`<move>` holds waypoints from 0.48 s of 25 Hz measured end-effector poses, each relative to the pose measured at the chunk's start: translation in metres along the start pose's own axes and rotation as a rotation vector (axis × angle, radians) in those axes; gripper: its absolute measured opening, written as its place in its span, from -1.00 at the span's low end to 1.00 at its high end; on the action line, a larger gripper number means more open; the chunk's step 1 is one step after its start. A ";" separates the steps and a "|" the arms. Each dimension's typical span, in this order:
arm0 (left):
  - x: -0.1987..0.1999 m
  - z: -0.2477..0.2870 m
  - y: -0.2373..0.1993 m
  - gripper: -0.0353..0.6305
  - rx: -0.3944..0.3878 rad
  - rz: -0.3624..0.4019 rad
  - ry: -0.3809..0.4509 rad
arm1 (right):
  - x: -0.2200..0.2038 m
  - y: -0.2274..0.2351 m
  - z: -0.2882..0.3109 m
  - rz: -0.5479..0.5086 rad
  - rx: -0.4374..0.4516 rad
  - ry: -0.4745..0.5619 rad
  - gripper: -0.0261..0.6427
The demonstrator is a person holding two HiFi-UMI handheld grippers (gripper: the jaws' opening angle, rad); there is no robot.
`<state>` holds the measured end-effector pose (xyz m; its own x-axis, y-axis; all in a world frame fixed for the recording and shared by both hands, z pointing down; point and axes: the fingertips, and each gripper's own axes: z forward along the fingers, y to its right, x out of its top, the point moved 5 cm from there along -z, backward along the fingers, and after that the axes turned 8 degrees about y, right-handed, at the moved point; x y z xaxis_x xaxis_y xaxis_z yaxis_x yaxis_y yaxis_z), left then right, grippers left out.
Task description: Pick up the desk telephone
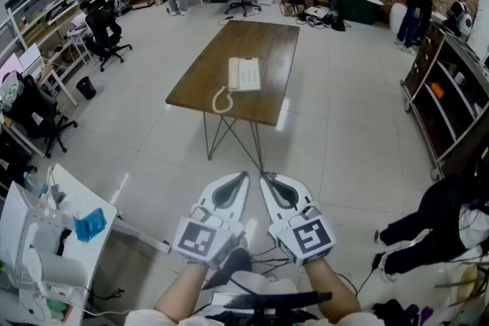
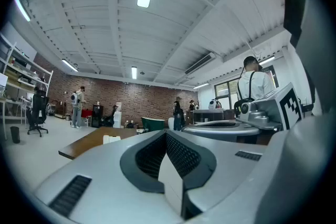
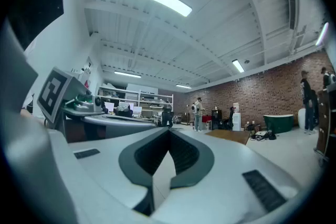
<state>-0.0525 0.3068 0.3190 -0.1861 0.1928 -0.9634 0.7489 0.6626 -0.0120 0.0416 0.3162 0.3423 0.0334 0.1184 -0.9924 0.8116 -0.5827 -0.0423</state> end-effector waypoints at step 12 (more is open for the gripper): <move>-0.028 0.059 -0.066 -0.89 -0.030 -0.026 -0.032 | -0.013 0.042 0.075 0.015 -0.047 -0.011 -0.92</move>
<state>-0.0593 0.2153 0.3315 -0.1845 0.1523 -0.9710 0.7244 0.6887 -0.0296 0.0315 0.2303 0.3444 0.0398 0.1008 -0.9941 0.8377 -0.5457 -0.0218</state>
